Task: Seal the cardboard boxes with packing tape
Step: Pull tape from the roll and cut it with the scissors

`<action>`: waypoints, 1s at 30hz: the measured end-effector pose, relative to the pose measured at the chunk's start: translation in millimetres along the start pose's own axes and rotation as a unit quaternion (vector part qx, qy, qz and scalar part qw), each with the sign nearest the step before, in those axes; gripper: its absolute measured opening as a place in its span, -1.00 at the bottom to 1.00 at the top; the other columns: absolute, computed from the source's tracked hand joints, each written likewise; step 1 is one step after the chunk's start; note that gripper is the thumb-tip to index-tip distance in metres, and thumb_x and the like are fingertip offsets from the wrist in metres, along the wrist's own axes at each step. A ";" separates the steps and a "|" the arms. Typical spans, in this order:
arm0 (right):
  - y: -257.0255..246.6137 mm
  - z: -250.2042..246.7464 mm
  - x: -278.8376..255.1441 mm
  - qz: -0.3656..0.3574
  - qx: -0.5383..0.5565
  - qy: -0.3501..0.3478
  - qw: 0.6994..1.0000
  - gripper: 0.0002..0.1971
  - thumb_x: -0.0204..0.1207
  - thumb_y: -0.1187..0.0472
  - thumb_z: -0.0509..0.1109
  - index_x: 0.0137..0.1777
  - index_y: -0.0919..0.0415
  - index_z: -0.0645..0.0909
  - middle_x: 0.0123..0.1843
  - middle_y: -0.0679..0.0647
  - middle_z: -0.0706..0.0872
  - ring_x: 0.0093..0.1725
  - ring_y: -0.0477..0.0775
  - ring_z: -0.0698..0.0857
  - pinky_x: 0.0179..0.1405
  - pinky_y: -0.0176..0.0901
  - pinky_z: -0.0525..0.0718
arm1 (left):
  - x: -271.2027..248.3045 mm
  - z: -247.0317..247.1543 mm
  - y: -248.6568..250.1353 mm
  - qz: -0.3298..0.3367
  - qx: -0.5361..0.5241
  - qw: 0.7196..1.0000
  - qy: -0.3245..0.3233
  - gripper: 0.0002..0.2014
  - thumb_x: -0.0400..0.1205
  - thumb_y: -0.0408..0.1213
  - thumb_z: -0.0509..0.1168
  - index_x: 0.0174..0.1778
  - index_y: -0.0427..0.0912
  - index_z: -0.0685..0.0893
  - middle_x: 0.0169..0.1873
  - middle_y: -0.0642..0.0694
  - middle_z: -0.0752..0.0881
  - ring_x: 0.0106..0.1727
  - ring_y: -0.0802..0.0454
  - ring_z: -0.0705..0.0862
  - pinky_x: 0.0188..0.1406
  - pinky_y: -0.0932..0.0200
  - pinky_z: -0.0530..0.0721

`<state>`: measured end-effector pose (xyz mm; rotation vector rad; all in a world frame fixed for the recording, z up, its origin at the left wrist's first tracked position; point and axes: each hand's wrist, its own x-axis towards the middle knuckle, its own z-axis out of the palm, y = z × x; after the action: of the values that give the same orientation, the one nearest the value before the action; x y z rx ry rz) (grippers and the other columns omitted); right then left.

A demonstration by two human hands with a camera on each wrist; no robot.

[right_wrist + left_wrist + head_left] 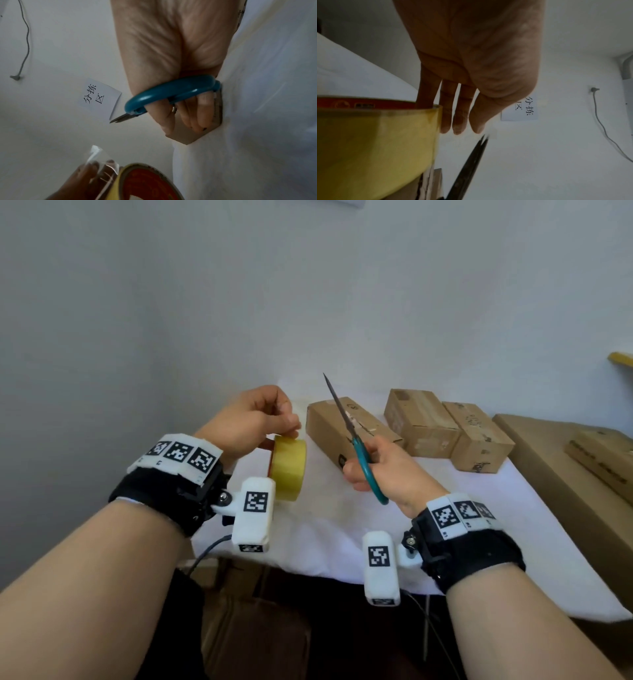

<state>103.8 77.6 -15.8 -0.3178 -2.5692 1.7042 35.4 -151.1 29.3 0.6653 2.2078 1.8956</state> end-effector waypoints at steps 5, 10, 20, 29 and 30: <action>-5.0 -2.6 2.9 -0.023 -0.051 0.014 0.998 -0.70 0.42 0.20 0.69 0.00 0.09 0.62 0.06 0.35 0.80 0.12 0.42 0.80 0.19 0.37 0.74 | 7.8 -12.0 -18.3 0.002 -0.005 1.000 -0.004 -0.81 0.70 -0.44 0.33 -0.17 -0.12 0.53 -0.02 -0.17 0.71 -0.03 -0.06 0.79 0.04 -0.09 0.73; -1.4 -10.5 3.3 -0.010 -0.111 0.004 0.994 -0.47 0.30 -0.13 0.74 0.05 0.19 0.63 -0.06 0.22 0.83 -0.07 0.22 0.82 0.07 0.17 0.77 | 10.4 -16.6 -29.2 0.021 0.015 1.000 0.007 -0.81 0.73 -0.41 0.30 -0.15 -0.08 0.50 0.01 -0.09 0.67 0.00 -0.05 0.80 0.18 -0.23 0.72; -12.7 -25.7 -13.5 0.005 -0.276 -0.064 0.959 -0.30 0.11 -0.40 0.66 0.05 0.07 0.55 -0.05 -0.01 0.71 -0.08 -0.03 0.66 -0.06 -0.12 0.61 | 11.6 -22.2 -33.2 0.030 0.022 0.998 0.042 -0.89 0.73 -0.31 0.32 0.02 -0.26 0.53 0.10 -0.17 0.62 0.12 -0.22 0.80 0.17 -0.18 0.78; -11.6 -22.9 -9.3 -0.055 -0.350 -0.005 0.935 -0.08 -0.18 -0.69 0.49 0.10 -0.17 0.41 0.22 -0.10 0.66 0.23 0.07 0.69 0.25 0.19 0.70 | 8.1 -6.4 -32.7 0.033 0.033 0.999 -0.009 -0.82 0.70 -0.32 0.38 -0.16 0.04 0.62 0.41 -0.20 0.52 0.20 -0.34 0.74 0.29 -0.30 0.69; -14.1 -22.5 -11.0 -0.059 -0.355 -0.002 0.933 -0.14 -0.16 -0.68 0.49 0.04 -0.20 0.39 0.20 -0.10 0.65 0.21 0.09 0.67 0.24 0.19 0.69 | 8.0 -4.3 -33.2 0.034 0.037 0.999 -0.013 -0.83 0.70 -0.33 0.37 -0.15 0.02 0.61 0.43 -0.13 0.52 0.22 -0.26 0.75 0.29 -0.22 0.72</action>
<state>115.8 90.6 6.8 -0.1637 -3.0348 0.6762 19.0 -154.9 -0.7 0.7823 2.2779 1.8327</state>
